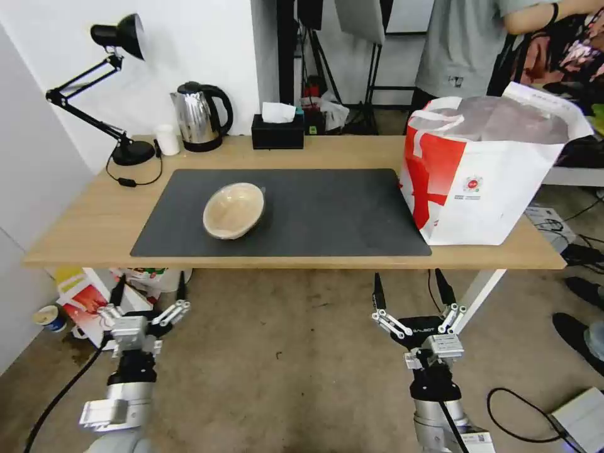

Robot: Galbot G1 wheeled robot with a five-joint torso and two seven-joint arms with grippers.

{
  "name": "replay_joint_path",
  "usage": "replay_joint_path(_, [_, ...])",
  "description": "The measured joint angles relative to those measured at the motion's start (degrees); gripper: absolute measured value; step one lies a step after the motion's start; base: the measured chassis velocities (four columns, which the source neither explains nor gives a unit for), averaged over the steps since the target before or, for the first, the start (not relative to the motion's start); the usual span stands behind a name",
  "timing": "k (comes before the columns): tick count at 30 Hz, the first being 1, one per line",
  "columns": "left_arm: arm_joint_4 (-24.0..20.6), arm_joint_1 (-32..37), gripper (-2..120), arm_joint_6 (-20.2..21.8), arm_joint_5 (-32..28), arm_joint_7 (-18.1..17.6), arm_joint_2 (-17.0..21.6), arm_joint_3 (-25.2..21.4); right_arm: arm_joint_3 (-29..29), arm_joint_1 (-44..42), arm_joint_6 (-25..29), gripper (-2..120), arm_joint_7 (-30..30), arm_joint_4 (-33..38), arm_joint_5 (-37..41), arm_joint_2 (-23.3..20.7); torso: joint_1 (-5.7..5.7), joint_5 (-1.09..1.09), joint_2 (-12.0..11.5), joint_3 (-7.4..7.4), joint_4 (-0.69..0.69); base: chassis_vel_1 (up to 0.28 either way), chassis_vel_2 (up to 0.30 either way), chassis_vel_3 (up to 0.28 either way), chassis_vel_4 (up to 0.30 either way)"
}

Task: Pick up the trash from the table and place it into the takeout bag.

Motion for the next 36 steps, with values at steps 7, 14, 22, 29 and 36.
replay_joint_path(7, [0.20,-0.20,100,-3.98,-2.24,1.74,-0.45,-2.92,0.01,0.00,0.00,100,0.01,0.00,0.00,0.00,0.00,-0.01,0.00,0.00,-0.02,0.000,0.000,0.000,0.000])
replay_joint_path(14, [-0.65,-0.14,100,-8.21,-5.24,4.08,-0.87,-6.48,0.00,0.00,0.00,100,0.00,0.00,0.00,0.00,0.00,0.00,0.00,0.00,0.01,0.000,0.000,0.000,0.000])
replay_joint_path(22, [-1.76,-0.47,100,-8.84,-6.19,5.29,-0.61,-8.95,0.01,-0.01,0.00,100,0.00,0.00,0.00,-0.01,-0.01,0.00,0.00,0.00,0.00,0.000,0.000,0.000,0.000])
replay_joint_path(29, [-8.29,-2.87,100,-10.47,-10.19,13.01,1.50,-15.89,-0.01,0.00,0.00,100,-0.01,0.00,0.00,0.00,-0.01,0.08,0.00,0.00,0.06,0.000,0.000,0.000,0.000])
replay_joint_path(36, [-8.93,-7.64,100,-9.53,-3.00,15.67,2.87,-13.26,0.00,0.00,0.01,100,-0.01,0.00,0.00,0.00,0.00,0.00,0.00,0.00,-0.01,0.000,0.000,0.000,0.000])
